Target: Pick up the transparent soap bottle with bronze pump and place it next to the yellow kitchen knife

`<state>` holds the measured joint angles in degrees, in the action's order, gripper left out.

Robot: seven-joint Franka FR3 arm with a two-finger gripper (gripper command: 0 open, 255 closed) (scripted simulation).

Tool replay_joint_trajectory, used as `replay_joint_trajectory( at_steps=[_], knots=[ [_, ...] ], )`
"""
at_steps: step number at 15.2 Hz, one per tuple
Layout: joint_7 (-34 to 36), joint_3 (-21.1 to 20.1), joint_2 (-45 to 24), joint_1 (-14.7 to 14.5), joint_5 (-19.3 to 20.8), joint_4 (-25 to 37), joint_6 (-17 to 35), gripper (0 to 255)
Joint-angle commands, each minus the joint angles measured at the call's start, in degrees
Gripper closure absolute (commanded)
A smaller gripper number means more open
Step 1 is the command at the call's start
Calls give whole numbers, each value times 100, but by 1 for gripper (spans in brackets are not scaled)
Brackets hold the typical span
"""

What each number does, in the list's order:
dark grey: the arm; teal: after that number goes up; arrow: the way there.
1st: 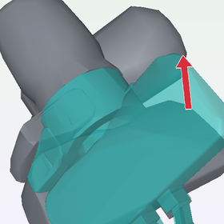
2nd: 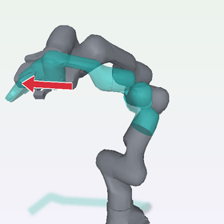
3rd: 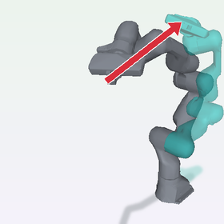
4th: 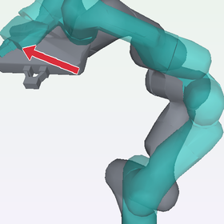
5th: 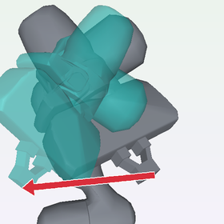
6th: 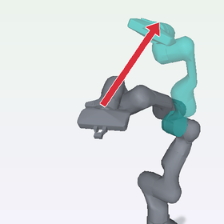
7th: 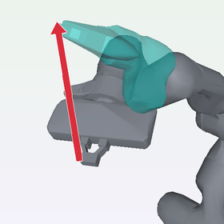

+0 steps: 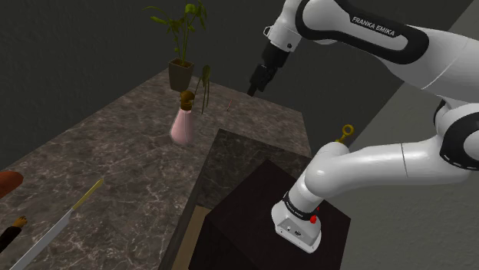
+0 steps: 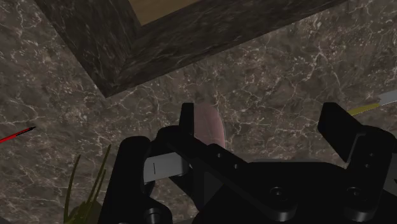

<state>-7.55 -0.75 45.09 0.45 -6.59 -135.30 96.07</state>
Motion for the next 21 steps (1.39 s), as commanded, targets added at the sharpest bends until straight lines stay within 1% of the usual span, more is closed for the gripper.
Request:
replay_joint_trajectory(
  at_steps=[1,6,11,16,21],
  knots=[
    [0,0,0,0,0,0,0,0],
    [222,-147,-1317,5,-74,699,354,0],
    [455,-260,-2622,14,-91,1576,518,0],
    [700,-335,-3927,9,-62,2640,494,0],
    [945,-366,-5265,-25,-9,3935,272,0]
  ],
)
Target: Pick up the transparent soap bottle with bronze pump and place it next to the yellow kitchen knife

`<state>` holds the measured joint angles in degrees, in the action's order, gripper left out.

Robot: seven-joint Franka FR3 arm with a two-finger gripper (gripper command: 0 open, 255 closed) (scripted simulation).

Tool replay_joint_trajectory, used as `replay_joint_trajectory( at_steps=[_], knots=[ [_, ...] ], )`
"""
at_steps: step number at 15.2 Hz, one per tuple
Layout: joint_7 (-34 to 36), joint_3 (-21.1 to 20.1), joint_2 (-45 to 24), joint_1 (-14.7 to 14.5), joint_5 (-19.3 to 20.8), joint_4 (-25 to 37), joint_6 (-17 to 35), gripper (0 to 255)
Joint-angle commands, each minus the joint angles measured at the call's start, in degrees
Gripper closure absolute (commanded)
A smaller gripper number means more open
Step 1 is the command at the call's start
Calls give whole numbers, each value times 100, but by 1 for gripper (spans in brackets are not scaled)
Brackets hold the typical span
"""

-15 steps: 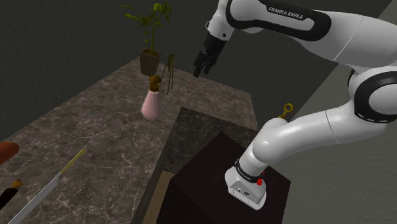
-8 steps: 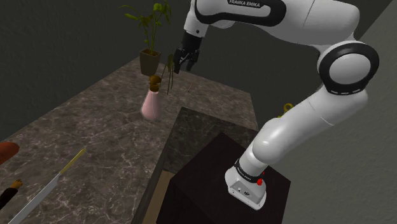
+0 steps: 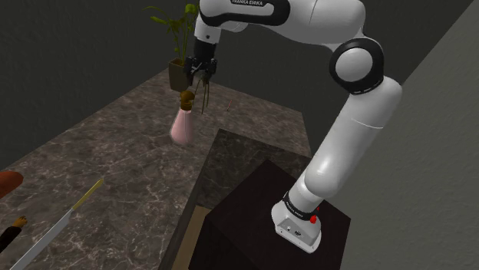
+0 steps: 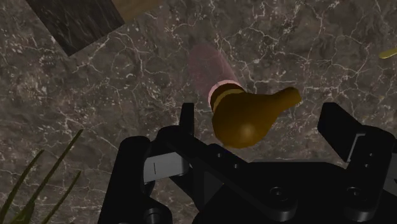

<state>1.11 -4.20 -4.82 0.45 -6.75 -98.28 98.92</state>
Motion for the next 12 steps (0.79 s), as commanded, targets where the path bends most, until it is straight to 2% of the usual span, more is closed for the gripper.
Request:
replay_joint_trajectory(
  at_steps=[1,3,4,12],
  knots=[
    [128,-23,-550,-35,18,527,-83,0],
    [223,-24,-1121,-57,40,1164,-255,0],
    [237,-22,-1206,-61,42,1262,-284,0],
    [217,-39,-1163,-93,28,626,313,0]
  ],
)
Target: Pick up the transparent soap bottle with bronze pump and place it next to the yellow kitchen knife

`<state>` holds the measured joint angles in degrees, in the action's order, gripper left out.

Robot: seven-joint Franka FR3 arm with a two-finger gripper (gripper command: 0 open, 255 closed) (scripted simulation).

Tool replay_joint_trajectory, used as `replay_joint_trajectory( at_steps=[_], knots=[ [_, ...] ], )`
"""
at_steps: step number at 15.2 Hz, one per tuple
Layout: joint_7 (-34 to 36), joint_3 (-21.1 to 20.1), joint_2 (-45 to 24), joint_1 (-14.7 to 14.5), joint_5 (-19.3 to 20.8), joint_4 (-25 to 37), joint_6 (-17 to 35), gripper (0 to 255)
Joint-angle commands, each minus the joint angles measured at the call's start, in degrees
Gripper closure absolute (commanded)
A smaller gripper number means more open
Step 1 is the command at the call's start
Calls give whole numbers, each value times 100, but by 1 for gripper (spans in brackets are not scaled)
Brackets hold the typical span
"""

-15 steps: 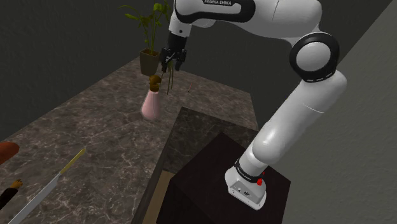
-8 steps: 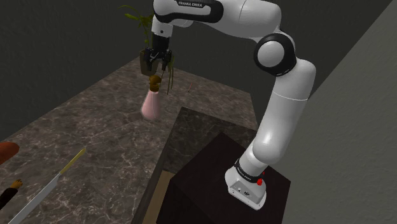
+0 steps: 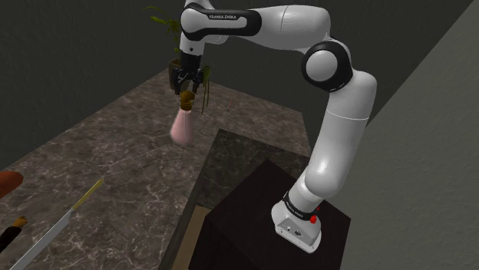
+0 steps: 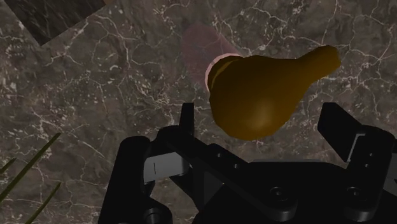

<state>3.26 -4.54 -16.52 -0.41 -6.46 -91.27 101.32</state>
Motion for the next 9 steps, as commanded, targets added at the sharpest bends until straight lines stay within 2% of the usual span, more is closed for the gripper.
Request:
replay_joint_trajectory(
  at_steps=[1,7,8,9],
  knots=[
    [2,-4,7,-7,-2,-76,73,0],
    [2,-4,6,-7,-2,-74,72,0],
    [2,-4,6,-7,-2,-74,72,255],
    [2,-4,6,-7,-2,-74,72,255]
  ],
)
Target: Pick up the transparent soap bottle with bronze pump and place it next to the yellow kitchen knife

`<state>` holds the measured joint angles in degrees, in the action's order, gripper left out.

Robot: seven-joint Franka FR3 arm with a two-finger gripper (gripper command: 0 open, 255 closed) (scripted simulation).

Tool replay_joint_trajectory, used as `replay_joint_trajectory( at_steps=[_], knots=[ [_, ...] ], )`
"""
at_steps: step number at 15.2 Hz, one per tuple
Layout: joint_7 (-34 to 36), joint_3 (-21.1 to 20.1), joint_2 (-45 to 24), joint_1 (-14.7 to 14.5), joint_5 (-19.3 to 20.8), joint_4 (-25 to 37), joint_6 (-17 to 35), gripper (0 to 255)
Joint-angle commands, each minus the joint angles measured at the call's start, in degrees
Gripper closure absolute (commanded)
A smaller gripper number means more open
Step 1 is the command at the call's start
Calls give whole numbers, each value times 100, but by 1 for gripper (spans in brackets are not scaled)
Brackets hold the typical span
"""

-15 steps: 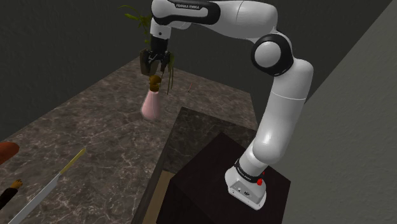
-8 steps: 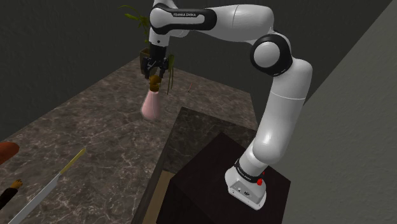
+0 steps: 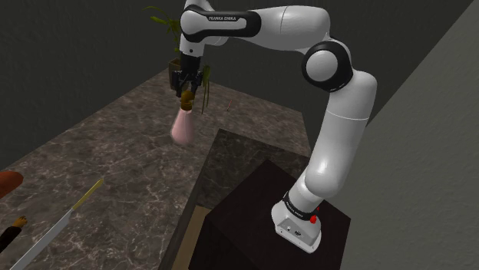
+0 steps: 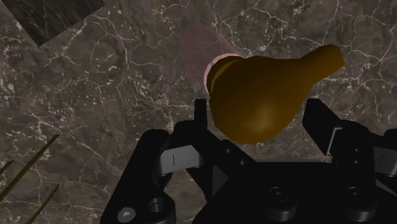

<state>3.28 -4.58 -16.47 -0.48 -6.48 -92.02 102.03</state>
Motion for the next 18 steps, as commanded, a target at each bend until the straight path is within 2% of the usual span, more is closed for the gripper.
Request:
replay_joint_trajectory(
  at_steps=[1,8,18],
  knots=[
    [0,0,1,0,0,1,0,255],
    [0,0,1,0,0,0,1,255],
    [82,-2,48,5,9,702,-744,255]
  ],
)
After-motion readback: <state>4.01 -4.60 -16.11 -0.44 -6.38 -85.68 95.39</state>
